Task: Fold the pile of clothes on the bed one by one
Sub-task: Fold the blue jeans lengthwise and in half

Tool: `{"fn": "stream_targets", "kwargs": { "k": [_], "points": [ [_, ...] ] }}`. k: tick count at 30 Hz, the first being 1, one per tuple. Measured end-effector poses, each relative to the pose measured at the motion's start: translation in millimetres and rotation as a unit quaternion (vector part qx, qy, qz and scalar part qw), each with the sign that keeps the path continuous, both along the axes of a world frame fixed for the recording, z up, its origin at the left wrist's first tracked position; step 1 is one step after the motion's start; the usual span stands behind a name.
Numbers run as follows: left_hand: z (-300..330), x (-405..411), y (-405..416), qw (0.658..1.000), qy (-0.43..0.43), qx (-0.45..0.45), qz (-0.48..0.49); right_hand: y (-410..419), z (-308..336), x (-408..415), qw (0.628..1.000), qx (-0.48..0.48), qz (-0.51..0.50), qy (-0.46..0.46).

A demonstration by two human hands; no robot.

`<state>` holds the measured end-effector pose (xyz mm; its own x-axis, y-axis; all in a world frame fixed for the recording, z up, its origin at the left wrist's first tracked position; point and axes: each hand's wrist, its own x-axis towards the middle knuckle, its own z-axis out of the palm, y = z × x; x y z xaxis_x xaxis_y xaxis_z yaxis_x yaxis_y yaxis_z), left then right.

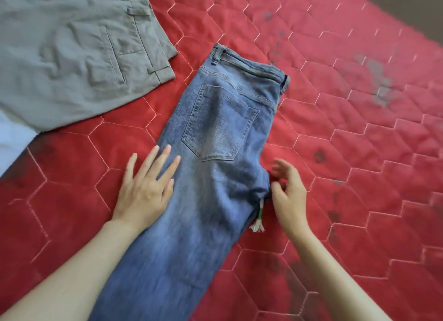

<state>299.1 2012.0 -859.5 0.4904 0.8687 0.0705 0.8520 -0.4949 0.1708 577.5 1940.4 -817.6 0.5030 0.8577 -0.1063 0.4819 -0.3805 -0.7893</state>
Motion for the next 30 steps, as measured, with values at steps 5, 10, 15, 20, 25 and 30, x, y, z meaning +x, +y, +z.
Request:
{"fn": "stream_targets", "kwargs": {
  "k": [5,10,15,20,25,30],
  "points": [
    [2.0,-14.5,-30.7,0.997,0.059,-0.048,0.018,-38.0,-6.0,-7.4,0.996,-0.018,0.082,0.023],
    [0.8,-16.4,-69.2,0.996,0.060,-0.042,0.058,-25.7,-4.1,-18.1,0.965,-0.010,0.081,-0.248],
    [-2.2,-22.1,-77.5,0.996,0.067,-0.027,0.054,-22.7,-0.3,10.2,0.955,0.038,0.118,-0.268],
    [-4.5,-23.4,-77.5,0.996,0.071,-0.034,0.052,-37.9,-9.4,33.9,0.968,0.012,0.090,-0.233],
    [3.5,-17.9,-79.0,0.995,0.066,-0.052,0.057,-43.0,-11.0,16.5,0.995,0.004,0.007,-0.103],
    [27.4,18.8,-97.4,0.999,0.011,-0.012,0.027,-65.0,-5.3,-6.7,0.993,-0.039,-0.088,-0.066]
  ]
}}
